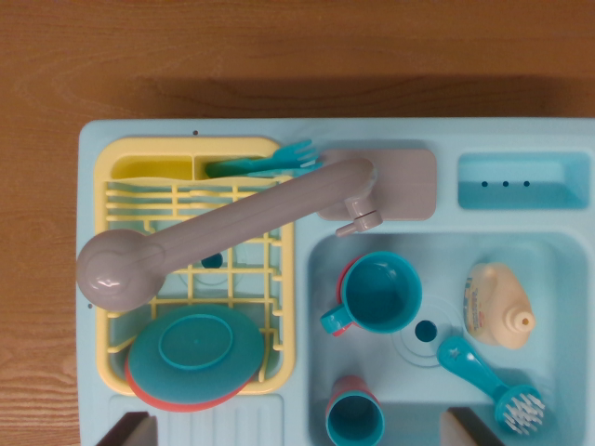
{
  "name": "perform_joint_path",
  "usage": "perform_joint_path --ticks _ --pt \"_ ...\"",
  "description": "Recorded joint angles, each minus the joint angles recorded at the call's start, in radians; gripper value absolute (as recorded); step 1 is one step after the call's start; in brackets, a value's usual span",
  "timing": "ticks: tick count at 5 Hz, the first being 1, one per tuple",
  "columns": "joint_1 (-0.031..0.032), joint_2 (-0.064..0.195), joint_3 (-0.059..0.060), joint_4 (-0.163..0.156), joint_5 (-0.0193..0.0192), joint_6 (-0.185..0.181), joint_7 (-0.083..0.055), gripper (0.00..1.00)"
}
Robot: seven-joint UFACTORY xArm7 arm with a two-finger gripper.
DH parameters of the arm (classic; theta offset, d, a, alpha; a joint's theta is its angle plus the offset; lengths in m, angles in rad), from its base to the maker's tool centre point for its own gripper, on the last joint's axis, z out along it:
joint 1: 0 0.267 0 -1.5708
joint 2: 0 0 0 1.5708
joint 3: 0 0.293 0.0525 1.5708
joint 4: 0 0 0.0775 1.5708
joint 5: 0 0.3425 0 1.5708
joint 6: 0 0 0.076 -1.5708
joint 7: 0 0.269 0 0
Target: Pick detergent from the sink
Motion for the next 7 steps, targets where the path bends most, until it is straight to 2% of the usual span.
perform_joint_path --ticks 3,4,5,6,7 --pt "-0.0019 0.002 -0.002 -0.006 0.001 -0.008 -0.005 0.0" --pt "-0.0053 0.007 -0.005 -0.018 0.0029 -0.024 -0.015 0.0" --pt "-0.0053 0.007 -0.005 -0.018 0.0029 -0.024 -0.015 0.0" --pt "-0.0099 0.013 -0.01 -0.034 0.0055 -0.045 -0.028 0.0" --pt "-0.0099 0.013 -0.01 -0.034 0.0055 -0.045 -0.028 0.0"
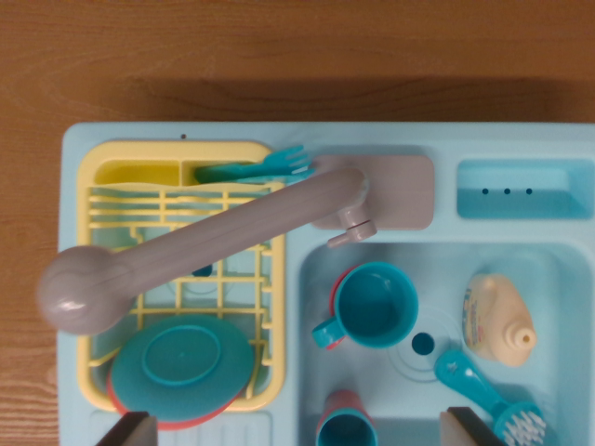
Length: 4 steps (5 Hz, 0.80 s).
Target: Pick detergent from the sink
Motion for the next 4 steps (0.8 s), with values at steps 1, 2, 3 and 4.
perform_joint_path --ticks 1,2,3,4 --pt "-0.006 0.008 -0.006 -0.021 0.0033 -0.027 -0.017 0.0" --pt "-0.006 0.008 -0.006 -0.021 0.0033 -0.027 -0.017 0.0" --pt "-0.013 0.017 -0.013 -0.045 0.0073 -0.059 -0.037 0.0" --pt "-0.013 0.017 -0.013 -0.045 0.0073 -0.059 -0.037 0.0"
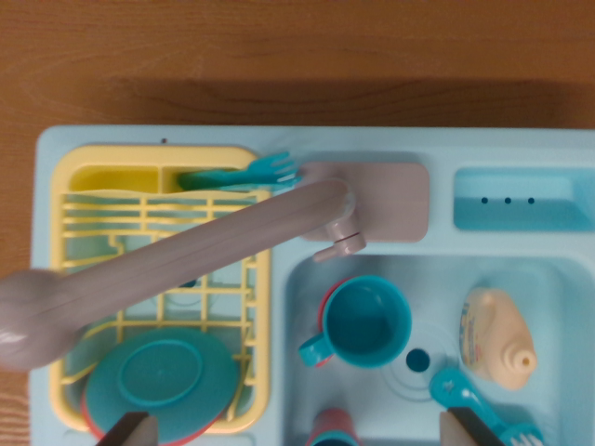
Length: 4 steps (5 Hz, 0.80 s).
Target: Pick detergent from the sink
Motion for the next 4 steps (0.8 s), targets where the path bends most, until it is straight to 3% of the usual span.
perform_joint_path --ticks 1,2,3,4 --pt "-0.0079 0.01 -0.008 -0.028 0.0044 -0.036 -0.022 0.0" --pt "-0.0079 0.01 -0.008 -0.028 0.0044 -0.036 -0.022 0.0" --pt "-0.0163 0.021 -0.016 -0.057 0.0091 -0.074 -0.046 0.0" --pt "-0.0163 0.021 -0.016 -0.057 0.0091 -0.074 -0.046 0.0"
